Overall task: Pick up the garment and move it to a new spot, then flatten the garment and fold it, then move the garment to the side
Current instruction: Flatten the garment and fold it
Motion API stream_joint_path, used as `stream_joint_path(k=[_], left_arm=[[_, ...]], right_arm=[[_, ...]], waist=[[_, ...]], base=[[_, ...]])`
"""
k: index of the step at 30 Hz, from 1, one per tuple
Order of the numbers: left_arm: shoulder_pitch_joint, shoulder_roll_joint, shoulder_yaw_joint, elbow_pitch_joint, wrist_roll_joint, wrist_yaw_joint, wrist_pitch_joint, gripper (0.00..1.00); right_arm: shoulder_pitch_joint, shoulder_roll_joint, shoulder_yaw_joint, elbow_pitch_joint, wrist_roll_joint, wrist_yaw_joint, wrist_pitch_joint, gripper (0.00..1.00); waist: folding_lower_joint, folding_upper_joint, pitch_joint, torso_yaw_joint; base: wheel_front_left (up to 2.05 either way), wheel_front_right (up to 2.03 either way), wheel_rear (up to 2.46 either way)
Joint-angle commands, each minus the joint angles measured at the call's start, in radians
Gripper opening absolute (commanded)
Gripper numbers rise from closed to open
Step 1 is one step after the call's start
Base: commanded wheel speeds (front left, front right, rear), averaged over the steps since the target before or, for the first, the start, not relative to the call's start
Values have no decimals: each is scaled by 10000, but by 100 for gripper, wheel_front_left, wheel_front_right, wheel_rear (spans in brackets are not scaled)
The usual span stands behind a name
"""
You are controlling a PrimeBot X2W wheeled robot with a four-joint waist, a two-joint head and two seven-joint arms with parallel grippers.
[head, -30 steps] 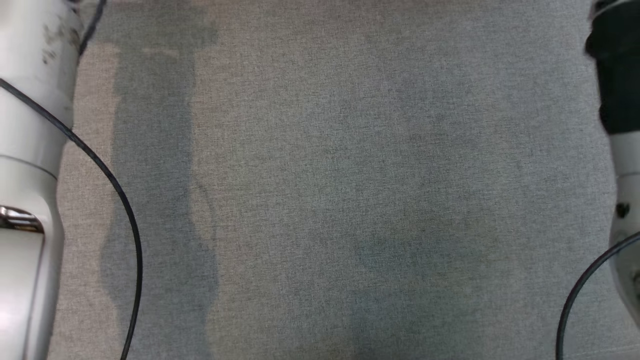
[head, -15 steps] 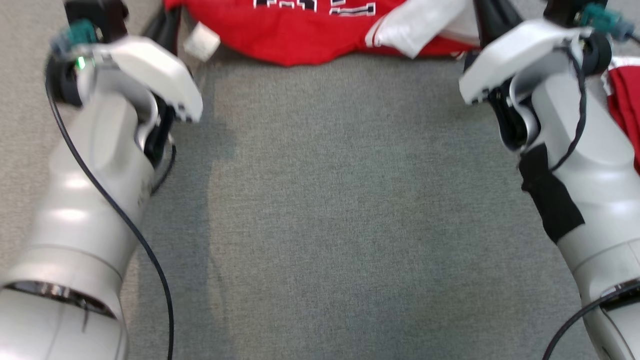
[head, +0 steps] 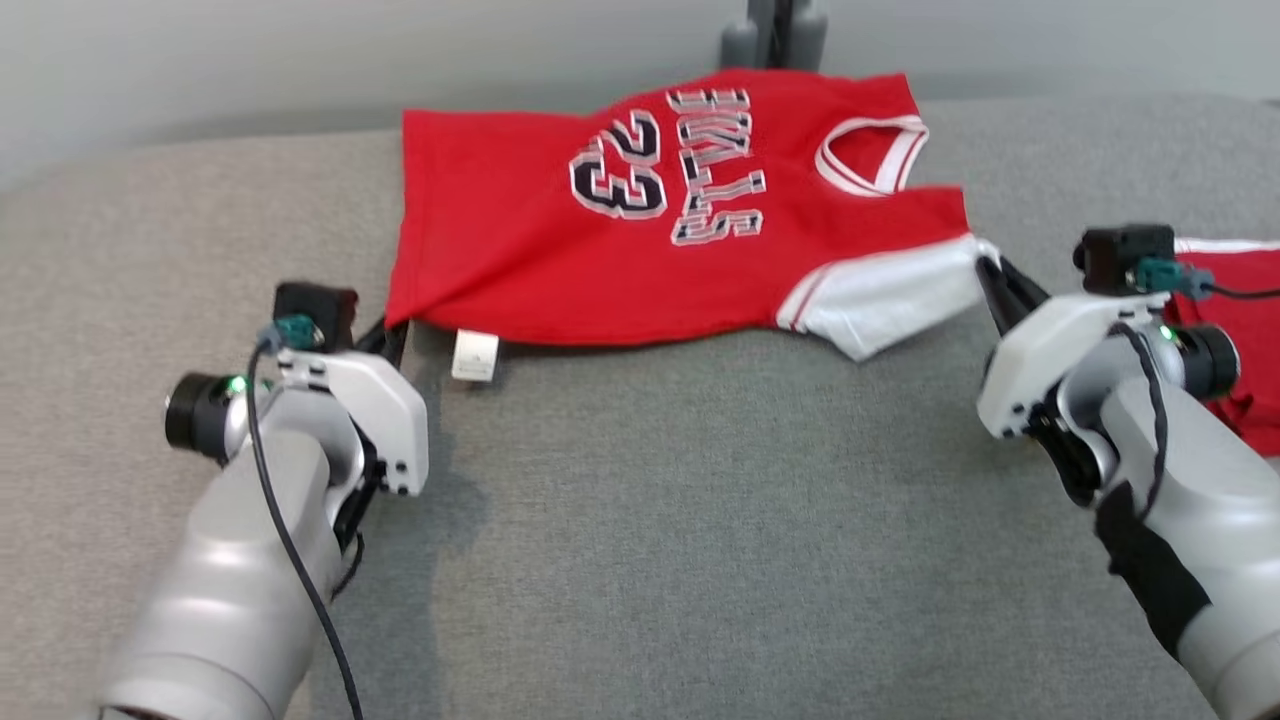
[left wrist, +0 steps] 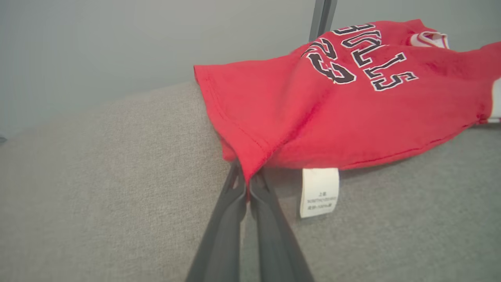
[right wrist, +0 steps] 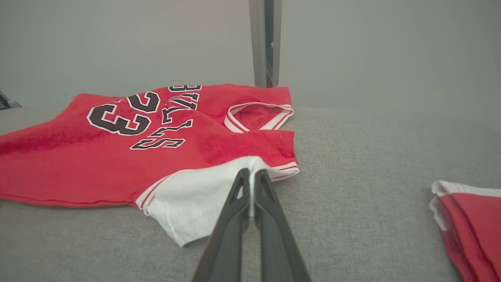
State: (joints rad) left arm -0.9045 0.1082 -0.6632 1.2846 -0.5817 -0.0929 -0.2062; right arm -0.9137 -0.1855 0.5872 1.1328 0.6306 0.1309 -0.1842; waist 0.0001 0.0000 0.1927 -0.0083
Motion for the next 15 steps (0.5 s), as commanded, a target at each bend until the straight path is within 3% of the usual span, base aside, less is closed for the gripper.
stream_joint_path(k=[1,15], left_arm=[[300,6,-130,32,135,114,54,0],[1884,369,-1744,57,1345,78,242,0]], right_arm=[[362,-234,265,-91,235,-3,157,0],[1968,-1537,2391,-1245,2410,-3,2571,0]], waist=[[-1,0,-492,274],[-1,0,-1840,388]], base=[[0,0,0],[0,0,0]])
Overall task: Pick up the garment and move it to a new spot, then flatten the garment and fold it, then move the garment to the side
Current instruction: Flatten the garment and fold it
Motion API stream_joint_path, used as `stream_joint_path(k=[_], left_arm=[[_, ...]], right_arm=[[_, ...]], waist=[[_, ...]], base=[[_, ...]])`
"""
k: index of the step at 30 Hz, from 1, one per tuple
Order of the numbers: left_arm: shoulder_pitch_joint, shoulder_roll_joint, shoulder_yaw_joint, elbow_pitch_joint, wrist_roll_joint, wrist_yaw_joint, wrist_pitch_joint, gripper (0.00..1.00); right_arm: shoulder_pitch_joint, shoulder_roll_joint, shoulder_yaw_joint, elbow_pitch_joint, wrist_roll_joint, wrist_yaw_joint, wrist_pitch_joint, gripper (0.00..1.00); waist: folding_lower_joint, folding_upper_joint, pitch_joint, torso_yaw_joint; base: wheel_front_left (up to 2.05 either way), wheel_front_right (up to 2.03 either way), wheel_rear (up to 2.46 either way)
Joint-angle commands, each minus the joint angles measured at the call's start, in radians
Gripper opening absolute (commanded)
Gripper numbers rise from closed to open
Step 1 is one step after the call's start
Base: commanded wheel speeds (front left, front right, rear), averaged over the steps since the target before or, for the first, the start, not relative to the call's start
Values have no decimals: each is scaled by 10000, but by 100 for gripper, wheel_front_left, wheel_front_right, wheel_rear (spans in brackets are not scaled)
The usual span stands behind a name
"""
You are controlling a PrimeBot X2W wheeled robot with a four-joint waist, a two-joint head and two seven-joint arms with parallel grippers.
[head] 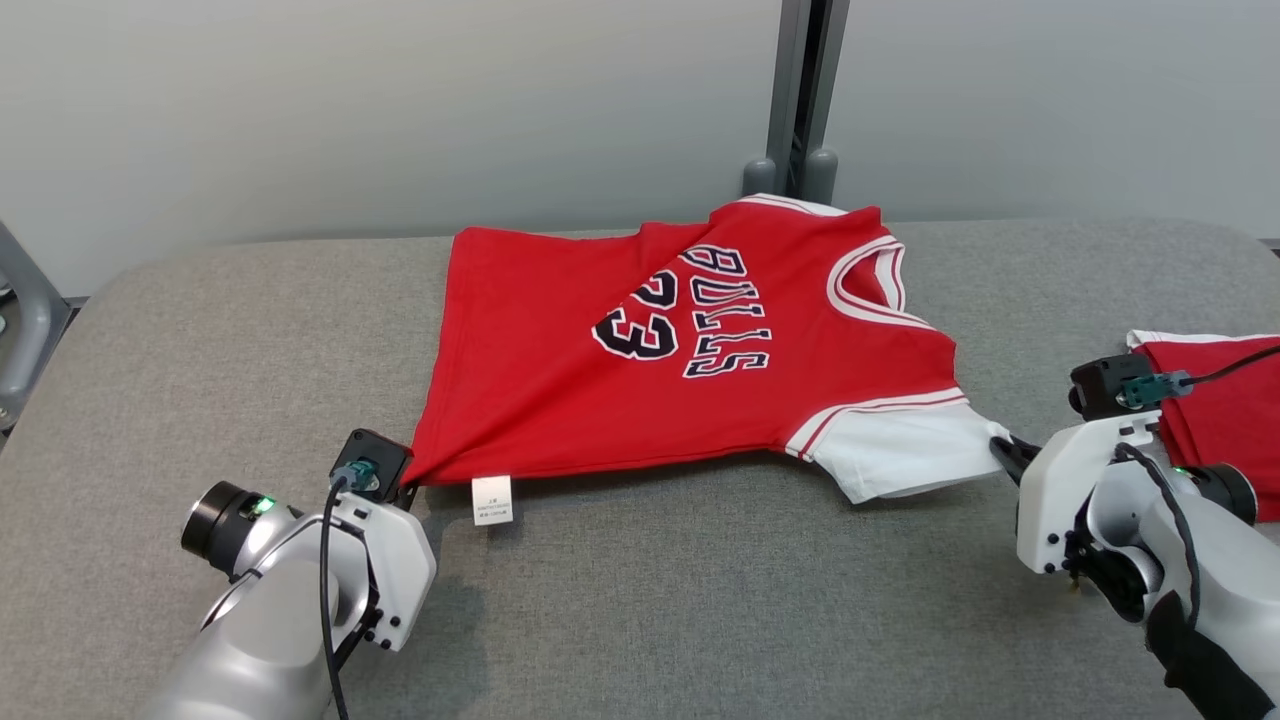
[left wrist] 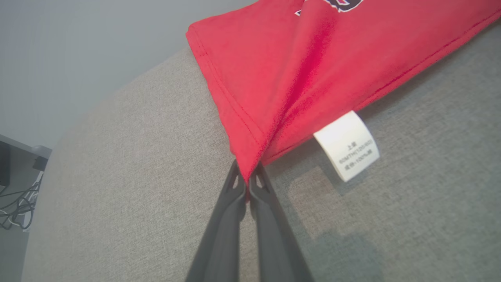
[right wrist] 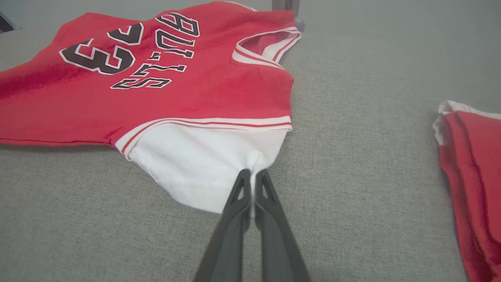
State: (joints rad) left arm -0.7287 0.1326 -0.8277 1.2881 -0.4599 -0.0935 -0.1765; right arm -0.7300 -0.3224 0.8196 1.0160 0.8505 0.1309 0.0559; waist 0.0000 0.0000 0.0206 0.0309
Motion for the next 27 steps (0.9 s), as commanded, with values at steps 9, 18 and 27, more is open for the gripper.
stream_joint_path(k=[9,18,27], left_arm=[[738,318,-589,29,365,25,-175,0],[1357,542,-941,38,466,-77,-46,0],[2191,793,-1333,47,317,-303,358,0]], right_arm=[[517,-1345,992,-1033,1996,-3,2448,0],[960,-2023,1279,-1553,2845,-4,3361,0],[1811,-2662,1437,-2180,3371,-7,3831,0]], waist=[[0,0,-675,-220],[0,0,-1148,-297],[0,0,-1672,-61]], base=[[0,0,0],[0,0,0],[0,0,0]])
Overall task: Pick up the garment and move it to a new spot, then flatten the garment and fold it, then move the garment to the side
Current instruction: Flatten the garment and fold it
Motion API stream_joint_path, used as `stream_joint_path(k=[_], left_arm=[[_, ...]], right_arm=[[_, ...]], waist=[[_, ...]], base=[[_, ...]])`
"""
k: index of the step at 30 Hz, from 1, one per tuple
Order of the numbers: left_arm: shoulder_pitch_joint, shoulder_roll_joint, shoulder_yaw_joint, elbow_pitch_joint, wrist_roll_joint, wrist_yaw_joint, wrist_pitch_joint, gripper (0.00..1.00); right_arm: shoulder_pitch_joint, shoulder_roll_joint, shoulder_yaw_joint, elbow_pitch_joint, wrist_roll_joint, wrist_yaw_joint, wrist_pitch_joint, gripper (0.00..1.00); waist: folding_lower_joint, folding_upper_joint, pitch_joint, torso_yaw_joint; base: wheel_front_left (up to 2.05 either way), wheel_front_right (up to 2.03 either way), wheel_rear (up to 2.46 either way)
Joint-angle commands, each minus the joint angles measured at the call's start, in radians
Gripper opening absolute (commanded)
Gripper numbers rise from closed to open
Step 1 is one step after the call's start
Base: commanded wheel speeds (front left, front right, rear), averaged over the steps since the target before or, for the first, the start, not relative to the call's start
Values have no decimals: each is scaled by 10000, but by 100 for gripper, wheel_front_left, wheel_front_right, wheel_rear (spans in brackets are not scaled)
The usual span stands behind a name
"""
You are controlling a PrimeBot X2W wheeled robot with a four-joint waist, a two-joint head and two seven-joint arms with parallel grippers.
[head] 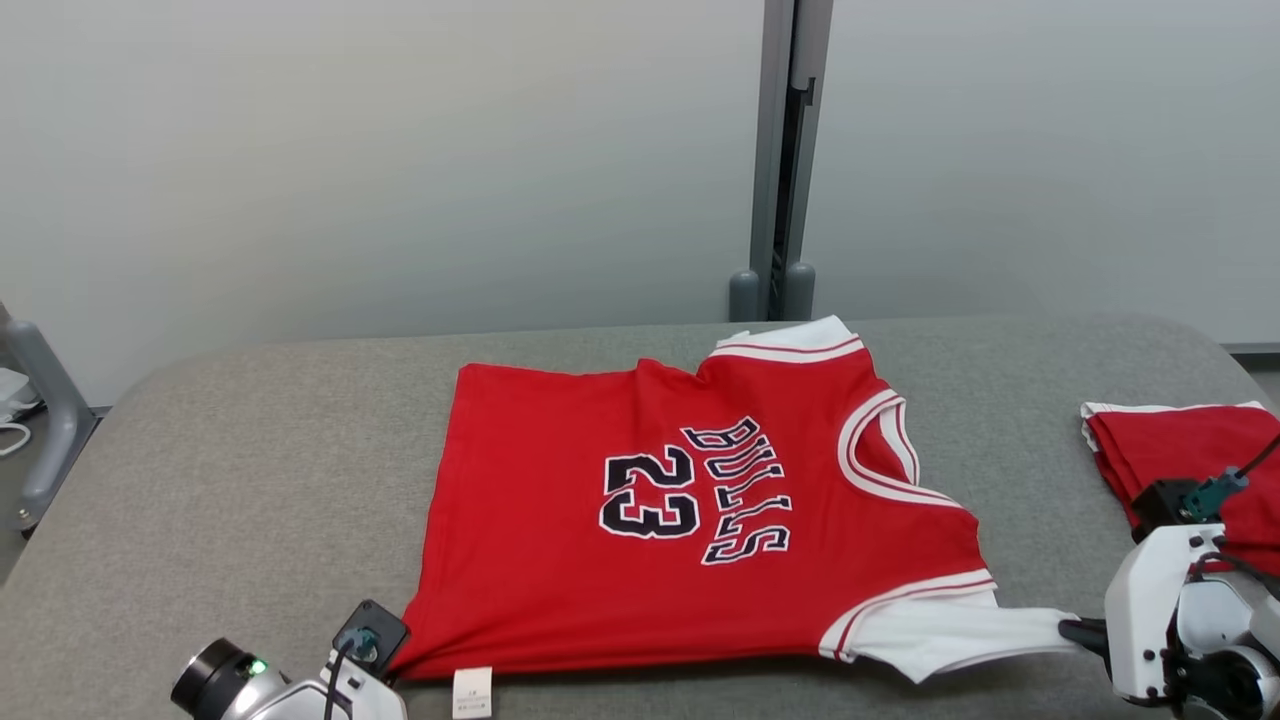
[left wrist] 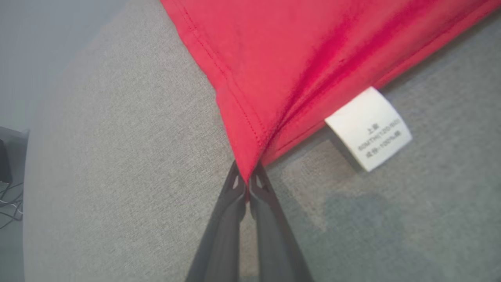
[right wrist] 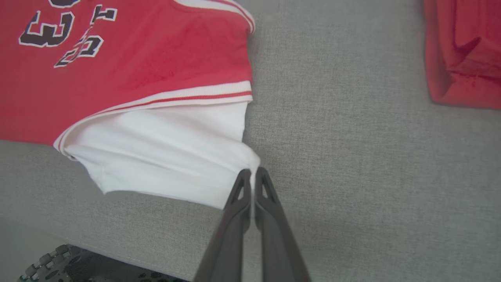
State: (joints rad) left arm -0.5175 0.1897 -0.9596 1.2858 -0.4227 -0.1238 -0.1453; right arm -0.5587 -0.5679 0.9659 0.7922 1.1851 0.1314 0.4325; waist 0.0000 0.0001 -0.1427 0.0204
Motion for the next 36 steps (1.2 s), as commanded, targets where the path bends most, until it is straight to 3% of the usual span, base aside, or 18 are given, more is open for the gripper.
stream_joint_path(k=[1,8,15,23,28,36], left_arm=[[148,248,-63,60,-67,-3,63,0],[733,529,-588,-414,-275,-45,357,0],[1384,1044,-1289,-1853,-1068,-50,1081,0],[2059,2500,-1868,-4554,-2355,-50,2242,0],[2535,3234,-1344,-6493,-3443,118,2941,0],[2684,4023,-139,-9086,-5472,465,4206,0]], right_arm=[[190,-275,-26,-15,59,-13,97,0],[752,-817,-120,-430,326,-21,341,0],[1243,-1289,-348,-941,562,-21,789,0],[2095,-1940,-842,-1862,906,-21,1080,0],[2622,-2097,-1380,-2488,1077,-19,806,0],[2484,-1783,-2208,-3269,811,-10,96,0]], waist=[[0,-1,-72,82],[0,-1,-238,328],[0,-1,-321,446],[0,-1,-346,470],[0,-1,-253,449],[0,-1,98,367]], base=[[0,0,0],[0,0,0],[0,0,0],[0,0,0],[0,0,0],[0,0,0]])
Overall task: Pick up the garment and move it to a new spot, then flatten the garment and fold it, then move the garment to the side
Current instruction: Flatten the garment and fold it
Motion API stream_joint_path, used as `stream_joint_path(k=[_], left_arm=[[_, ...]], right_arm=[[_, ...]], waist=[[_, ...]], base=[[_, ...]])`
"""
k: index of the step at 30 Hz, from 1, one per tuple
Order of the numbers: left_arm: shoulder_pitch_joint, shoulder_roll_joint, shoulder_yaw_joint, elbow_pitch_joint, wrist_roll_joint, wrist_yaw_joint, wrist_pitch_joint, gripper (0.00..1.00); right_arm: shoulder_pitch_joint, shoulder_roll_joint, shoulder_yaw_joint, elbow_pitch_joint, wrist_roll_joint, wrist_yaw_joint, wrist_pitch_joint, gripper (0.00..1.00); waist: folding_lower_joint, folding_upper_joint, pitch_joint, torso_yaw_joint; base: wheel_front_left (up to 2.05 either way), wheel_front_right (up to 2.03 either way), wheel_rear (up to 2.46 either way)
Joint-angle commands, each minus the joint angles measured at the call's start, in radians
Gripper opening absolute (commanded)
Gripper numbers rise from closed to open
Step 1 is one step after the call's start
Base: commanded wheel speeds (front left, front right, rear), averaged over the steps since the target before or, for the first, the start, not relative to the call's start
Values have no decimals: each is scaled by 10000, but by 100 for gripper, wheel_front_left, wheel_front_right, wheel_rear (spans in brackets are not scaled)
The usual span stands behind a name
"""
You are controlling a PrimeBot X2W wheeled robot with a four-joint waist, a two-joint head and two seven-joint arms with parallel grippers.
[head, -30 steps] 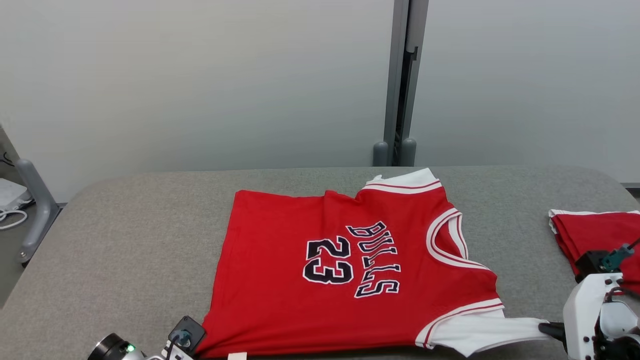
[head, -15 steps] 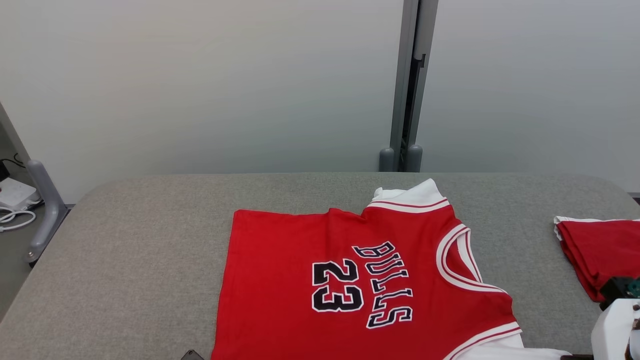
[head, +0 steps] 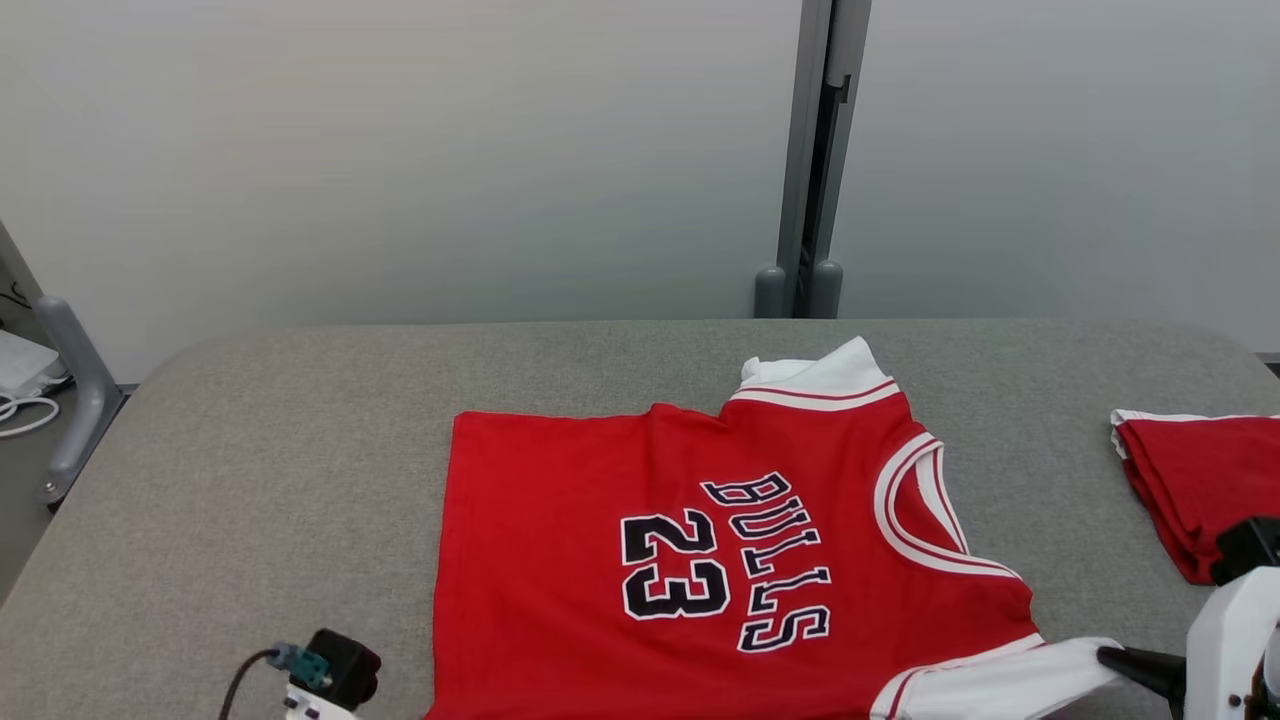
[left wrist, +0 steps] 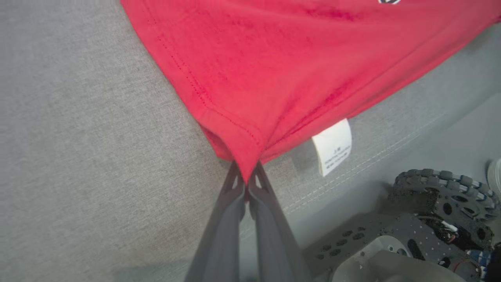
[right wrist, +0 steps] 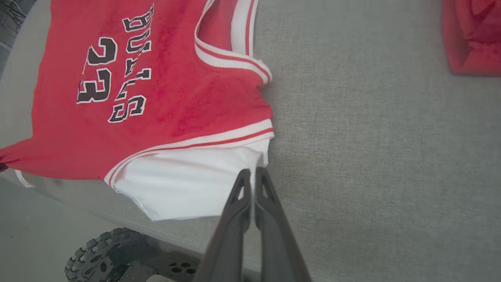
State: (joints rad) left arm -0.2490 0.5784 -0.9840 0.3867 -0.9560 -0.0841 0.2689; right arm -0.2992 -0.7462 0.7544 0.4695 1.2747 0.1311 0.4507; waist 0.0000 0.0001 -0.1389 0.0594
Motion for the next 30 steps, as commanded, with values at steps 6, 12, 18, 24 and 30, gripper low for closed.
stream_joint_path(k=[6,12,18,24,30], left_arm=[[-331,712,677,-997,-1174,231,1086,0],[-787,782,879,-1158,-1804,297,2028,0],[-1518,434,923,-575,-2132,106,2671,0],[-2287,38,922,309,-2186,-81,3013,0],[-2867,-280,849,1123,-2034,-223,3019,0]], right_arm=[[-522,258,-580,-283,-518,-5,-418,0],[-1043,699,-904,-57,-992,-5,-589,0],[-1759,1253,-1035,424,-1564,-5,-670,0],[-2454,1822,-947,997,-1999,-5,-795,0],[-2942,2193,-739,1425,-2222,-5,-933,0]], waist=[[0,-1,406,-60],[0,-1,766,-28],[0,-1,1161,-47],[0,-1,1500,-127],[0,-1,1794,-209]], base=[[0,0,0],[0,0,0],[0,0,0],[0,0,0],[0,0,0]])
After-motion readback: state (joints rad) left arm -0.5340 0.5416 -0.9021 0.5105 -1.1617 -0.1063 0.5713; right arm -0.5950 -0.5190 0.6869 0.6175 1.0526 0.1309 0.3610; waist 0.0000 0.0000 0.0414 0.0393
